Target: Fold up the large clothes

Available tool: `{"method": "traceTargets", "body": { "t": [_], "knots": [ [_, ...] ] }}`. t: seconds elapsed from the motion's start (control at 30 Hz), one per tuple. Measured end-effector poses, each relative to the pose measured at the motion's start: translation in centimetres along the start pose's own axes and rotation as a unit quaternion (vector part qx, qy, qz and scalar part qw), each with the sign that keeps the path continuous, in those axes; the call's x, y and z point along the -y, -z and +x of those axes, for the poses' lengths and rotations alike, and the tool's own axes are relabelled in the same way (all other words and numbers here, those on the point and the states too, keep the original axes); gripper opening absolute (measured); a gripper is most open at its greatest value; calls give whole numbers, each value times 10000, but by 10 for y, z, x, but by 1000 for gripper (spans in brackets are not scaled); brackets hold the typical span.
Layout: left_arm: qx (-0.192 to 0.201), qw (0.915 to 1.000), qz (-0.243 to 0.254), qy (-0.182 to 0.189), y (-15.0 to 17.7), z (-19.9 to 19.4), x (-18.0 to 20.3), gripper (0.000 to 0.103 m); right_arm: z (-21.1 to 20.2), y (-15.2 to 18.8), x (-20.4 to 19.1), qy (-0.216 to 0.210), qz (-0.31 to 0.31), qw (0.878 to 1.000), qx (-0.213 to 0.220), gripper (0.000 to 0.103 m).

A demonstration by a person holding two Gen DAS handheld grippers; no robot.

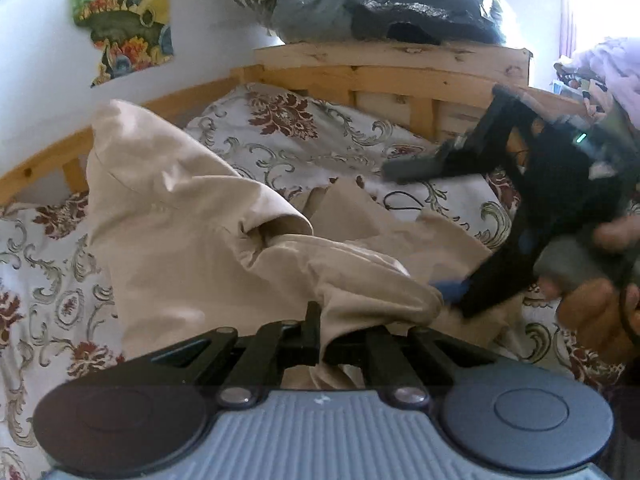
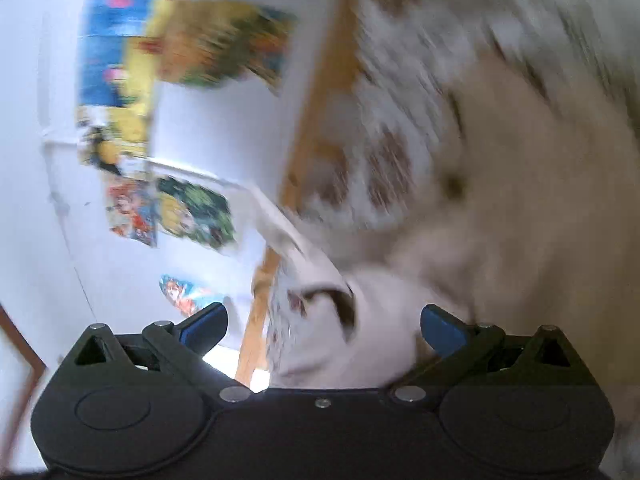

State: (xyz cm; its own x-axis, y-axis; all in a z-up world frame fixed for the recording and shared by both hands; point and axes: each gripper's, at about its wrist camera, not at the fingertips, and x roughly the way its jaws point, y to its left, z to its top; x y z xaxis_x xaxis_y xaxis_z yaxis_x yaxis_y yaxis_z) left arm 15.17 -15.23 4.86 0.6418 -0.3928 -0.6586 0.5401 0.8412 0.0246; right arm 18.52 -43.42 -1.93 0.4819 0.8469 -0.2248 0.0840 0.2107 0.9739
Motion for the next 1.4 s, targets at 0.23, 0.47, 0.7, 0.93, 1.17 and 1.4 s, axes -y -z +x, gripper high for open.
{"method": "traceTargets", "body": {
  "t": [0.23,0.47,0.7,0.93,1.17,1.4],
  "knots": [
    [59,9994,-330,-45,2,-7,-19,0,17,2,8,-325,147,9978,-559,102],
    [-30,9997,237,-80,7,-4,11,0,20,-5,2,294,-400,9985,247,64],
    [-177,9971,741,17,23,0,46,0,19,-10,-9,681,-1202,9886,598,70],
    [-205,9947,999,125,33,4,63,0,32,2,-28,1359,-2395,9586,728,26],
    [251,9924,915,783,12,-1,77,0,-10,5,-52,1578,-3002,9304,1393,11],
    [-110,9872,232,1574,7,32,76,19,-26,-20,-20,2655,-2828,9050,1745,10]
  ]
}}
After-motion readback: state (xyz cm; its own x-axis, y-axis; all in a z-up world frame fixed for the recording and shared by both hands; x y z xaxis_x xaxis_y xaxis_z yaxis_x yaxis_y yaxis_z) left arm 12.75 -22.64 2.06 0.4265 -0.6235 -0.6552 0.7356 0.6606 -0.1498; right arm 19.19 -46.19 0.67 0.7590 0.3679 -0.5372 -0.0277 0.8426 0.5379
